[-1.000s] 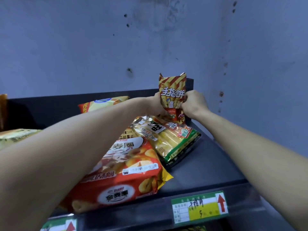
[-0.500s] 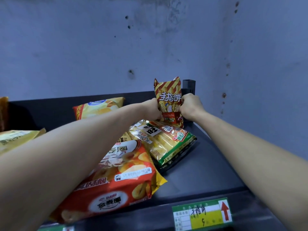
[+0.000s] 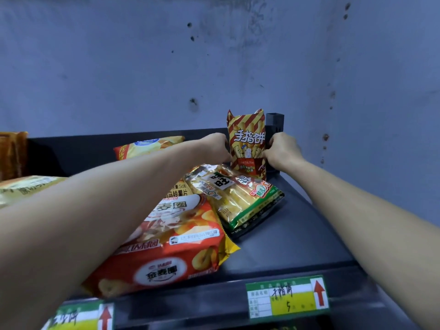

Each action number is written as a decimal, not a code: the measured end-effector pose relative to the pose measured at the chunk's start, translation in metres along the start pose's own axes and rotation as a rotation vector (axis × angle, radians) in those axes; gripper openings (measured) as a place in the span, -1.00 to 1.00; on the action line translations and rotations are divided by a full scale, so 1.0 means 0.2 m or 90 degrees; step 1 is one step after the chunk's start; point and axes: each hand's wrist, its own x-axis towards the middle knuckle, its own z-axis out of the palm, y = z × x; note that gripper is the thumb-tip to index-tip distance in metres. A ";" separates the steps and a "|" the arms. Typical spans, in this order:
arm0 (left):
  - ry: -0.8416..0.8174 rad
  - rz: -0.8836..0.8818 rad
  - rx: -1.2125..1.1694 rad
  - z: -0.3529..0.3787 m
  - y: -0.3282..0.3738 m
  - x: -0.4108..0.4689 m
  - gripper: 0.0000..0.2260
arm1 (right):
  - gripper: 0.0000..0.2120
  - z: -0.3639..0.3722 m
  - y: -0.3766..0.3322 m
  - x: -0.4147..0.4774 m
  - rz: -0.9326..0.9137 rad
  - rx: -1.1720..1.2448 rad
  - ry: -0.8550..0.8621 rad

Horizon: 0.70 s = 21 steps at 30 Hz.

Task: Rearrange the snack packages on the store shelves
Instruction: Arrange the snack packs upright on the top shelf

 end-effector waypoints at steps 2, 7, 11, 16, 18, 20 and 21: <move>0.022 0.004 0.006 -0.03 0.00 -0.03 -0.62 | -0.92 -0.02 -0.02 -0.03 -0.008 -0.005 0.037; 0.051 0.031 0.016 -0.10 0.00 -0.12 -0.63 | -0.87 -0.06 -0.13 -0.13 -0.100 -0.013 0.065; 0.067 0.062 0.097 -0.16 -0.01 -0.25 -0.60 | -0.86 -0.08 -0.25 -0.23 -0.206 -0.063 -0.018; 0.102 0.097 0.173 -0.26 -0.05 -0.50 -0.73 | -0.88 -0.13 -0.39 -0.41 -0.315 -0.151 -0.061; 0.124 0.103 0.177 -0.31 -0.07 -0.62 -0.75 | -0.87 -0.17 -0.45 -0.50 -0.338 -0.172 -0.057; 0.137 0.116 0.169 -0.35 -0.10 -0.75 -0.76 | -0.85 -0.23 -0.51 -0.60 -0.349 -0.183 -0.054; 0.142 0.124 0.160 -0.36 -0.11 -0.82 -0.75 | -0.84 -0.25 -0.54 -0.65 -0.351 -0.182 -0.052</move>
